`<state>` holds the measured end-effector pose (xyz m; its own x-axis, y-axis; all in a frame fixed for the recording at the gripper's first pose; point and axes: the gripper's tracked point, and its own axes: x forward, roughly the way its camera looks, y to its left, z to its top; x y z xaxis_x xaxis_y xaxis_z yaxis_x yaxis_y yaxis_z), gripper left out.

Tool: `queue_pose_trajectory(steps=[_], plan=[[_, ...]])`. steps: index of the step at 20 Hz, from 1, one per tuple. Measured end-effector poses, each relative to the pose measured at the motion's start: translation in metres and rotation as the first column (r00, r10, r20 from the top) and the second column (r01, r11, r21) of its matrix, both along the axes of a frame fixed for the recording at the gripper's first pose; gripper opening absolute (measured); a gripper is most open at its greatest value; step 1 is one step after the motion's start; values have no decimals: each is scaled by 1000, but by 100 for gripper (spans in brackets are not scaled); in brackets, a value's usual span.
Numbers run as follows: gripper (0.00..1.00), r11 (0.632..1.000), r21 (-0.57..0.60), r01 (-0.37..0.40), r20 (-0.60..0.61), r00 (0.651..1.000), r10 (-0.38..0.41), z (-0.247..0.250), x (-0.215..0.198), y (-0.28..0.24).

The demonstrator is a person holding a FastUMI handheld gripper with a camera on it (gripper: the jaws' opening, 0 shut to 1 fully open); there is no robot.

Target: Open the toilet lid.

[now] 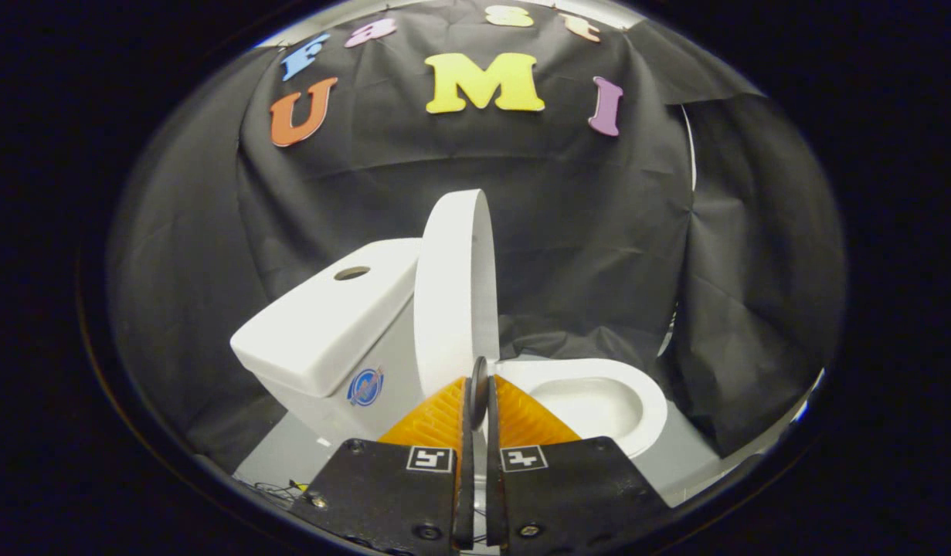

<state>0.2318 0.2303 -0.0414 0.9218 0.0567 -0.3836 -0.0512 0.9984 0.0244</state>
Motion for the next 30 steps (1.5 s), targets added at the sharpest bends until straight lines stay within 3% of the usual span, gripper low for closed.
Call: queue_pose_trajectory(steps=[10,14,16,18,20,24,27,30], plan=[[9,970,-225,-92,-40,996,85,-1,-1,28],[11,969,-204,-140,-44,990,133,2,-2,25],[19,969,-150,-197,-17,980,196,15,-12,31],[46,960,-150,-237,57,967,247,44,-27,28],[70,967,-138,-214,156,959,235,79,-45,5],[99,979,-38,-202,308,929,204,127,-83,-43],[100,989,-13,-147,403,905,140,148,-108,-96],[100,997,-12,-79,425,902,76,133,-126,-146]])
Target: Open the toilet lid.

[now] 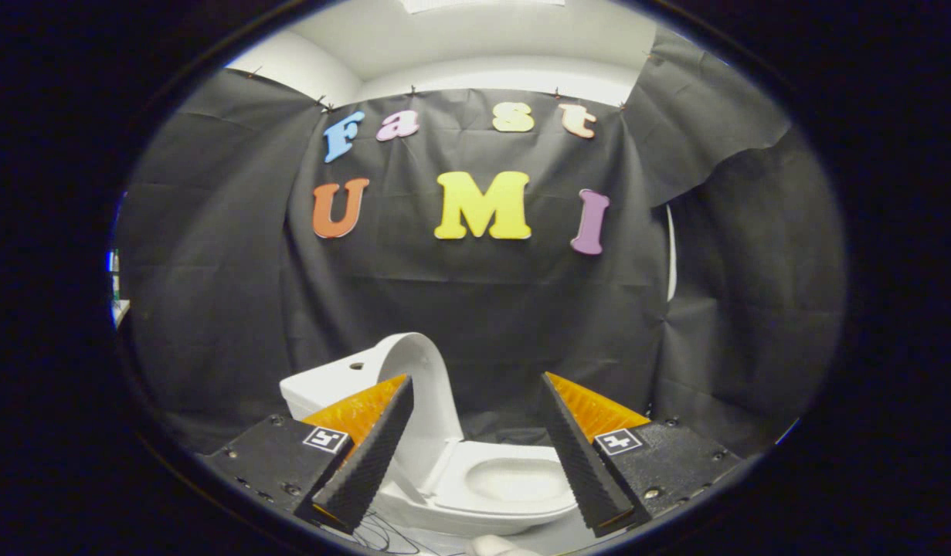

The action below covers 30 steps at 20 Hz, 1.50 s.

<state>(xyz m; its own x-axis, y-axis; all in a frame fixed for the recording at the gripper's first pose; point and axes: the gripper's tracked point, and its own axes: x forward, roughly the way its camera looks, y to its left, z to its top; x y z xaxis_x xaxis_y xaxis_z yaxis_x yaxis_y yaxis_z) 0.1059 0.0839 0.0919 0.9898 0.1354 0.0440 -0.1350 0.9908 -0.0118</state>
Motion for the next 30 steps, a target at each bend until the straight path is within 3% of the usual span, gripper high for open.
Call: queue_pose_trajectory(steps=[8,13,30], plan=[[100,985,84,151,-41,988,-148,-81,-60,-115],[100,971,91,219,-79,974,-213,-120,-79,-153],[100,976,107,189,-101,979,-178,-124,-81,-152]])
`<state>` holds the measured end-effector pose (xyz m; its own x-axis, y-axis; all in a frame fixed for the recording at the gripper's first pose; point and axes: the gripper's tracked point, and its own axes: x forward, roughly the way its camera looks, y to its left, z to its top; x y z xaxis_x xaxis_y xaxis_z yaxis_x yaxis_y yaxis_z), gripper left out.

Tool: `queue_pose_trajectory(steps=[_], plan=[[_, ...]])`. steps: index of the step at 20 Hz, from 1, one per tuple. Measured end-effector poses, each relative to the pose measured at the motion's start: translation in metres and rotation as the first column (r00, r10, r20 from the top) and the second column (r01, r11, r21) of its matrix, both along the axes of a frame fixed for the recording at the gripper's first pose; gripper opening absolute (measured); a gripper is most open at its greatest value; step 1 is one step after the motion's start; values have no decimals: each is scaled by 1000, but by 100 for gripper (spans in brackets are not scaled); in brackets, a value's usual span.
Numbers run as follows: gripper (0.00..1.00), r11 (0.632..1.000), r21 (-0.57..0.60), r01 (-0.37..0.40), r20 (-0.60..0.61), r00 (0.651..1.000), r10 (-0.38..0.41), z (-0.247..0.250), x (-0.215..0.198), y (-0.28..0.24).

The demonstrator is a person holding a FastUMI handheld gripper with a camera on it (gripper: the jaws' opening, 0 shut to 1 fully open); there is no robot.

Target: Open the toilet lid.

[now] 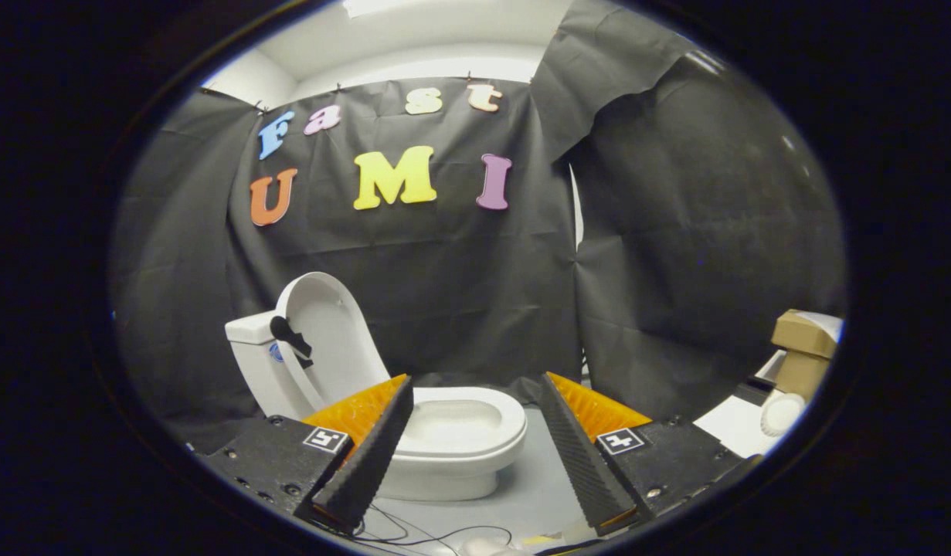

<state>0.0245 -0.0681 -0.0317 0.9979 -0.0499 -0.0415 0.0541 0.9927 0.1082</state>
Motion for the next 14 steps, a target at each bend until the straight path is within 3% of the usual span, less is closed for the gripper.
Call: queue_pose_trajectory(steps=[14], plan=[[100,1000,1,-13,12,1000,13,8,-3,6]])
